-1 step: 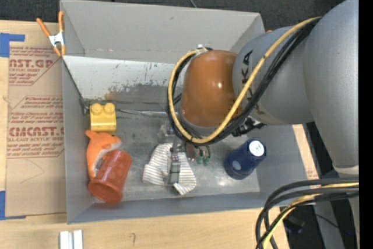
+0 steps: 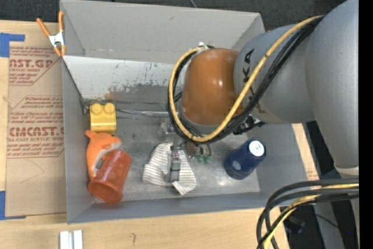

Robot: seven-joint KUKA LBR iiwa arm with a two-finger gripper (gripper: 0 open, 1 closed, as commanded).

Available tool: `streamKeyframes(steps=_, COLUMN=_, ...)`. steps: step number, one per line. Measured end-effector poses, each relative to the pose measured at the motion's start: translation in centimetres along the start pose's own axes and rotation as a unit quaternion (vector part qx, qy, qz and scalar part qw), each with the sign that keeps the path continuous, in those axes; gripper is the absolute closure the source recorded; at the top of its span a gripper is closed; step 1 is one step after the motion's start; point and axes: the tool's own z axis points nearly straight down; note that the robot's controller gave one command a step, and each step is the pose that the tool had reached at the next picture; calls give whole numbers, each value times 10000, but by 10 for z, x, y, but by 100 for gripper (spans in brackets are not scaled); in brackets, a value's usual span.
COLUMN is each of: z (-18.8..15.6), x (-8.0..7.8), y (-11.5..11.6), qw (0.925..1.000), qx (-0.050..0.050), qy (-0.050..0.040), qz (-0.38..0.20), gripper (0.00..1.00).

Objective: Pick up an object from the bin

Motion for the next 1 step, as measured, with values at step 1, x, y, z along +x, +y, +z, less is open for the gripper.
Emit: streamKeyframes(steps=1, z=56, x=7, y=-22, qw=9995, qx=4, qy=-22, qz=-323, gripper=0)
